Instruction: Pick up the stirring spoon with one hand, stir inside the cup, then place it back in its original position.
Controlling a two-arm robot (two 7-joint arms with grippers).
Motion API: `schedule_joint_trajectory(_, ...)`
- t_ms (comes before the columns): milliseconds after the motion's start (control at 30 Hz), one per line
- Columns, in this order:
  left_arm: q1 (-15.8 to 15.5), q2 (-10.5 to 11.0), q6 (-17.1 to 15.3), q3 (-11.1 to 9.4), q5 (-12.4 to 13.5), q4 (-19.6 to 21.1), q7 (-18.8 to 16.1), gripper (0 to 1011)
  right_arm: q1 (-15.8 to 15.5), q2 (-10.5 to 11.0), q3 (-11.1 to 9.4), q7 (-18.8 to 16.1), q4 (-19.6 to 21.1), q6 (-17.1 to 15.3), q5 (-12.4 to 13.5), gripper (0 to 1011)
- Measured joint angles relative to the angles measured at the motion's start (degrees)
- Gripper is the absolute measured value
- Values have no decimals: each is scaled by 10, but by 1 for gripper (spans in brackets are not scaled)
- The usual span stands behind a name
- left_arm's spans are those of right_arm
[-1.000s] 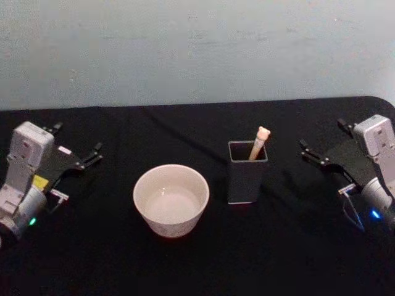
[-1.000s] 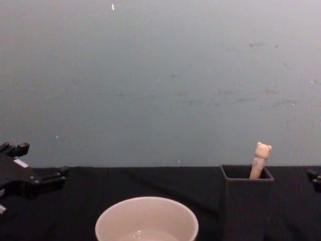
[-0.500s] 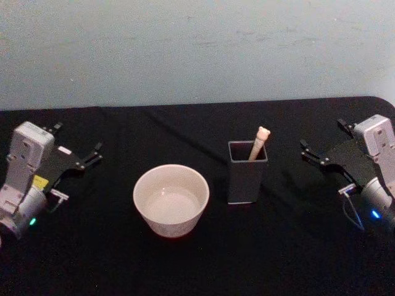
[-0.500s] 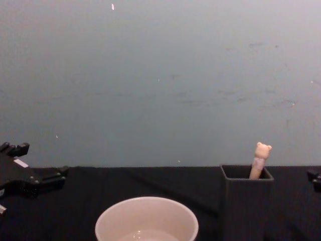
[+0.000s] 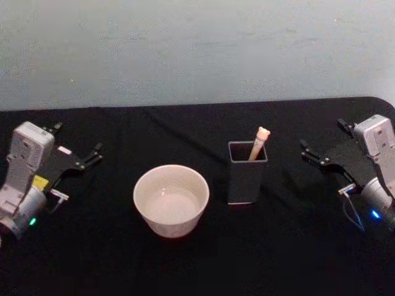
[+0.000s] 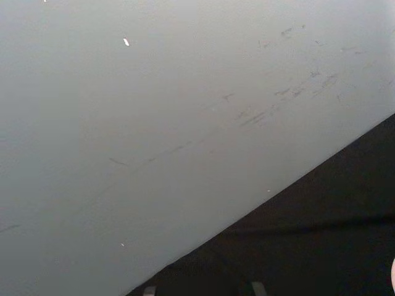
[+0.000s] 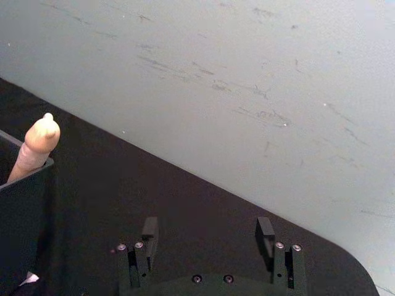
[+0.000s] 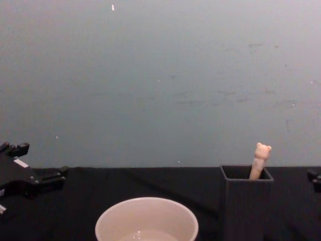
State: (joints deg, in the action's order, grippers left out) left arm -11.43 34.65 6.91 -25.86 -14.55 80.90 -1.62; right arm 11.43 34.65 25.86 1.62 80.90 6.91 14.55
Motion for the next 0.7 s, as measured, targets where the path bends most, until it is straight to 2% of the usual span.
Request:
schedule_joint_trajectory(100, 0, 0, 0, 0, 0, 0, 0, 1001, 0, 0, -1, -1, 0, 0, 0, 1003)
schedule_joint_trajectory(400, 0, 0, 0, 0, 0, 0, 0, 1001, -9, -2, -28, -29, 11, 2, 21, 1003)
schedule_joint_trajectory(700, 0, 0, 0, 0, 0, 0, 0, 1001, -40, 9, -71, -80, 45, 5, 84, 1003)
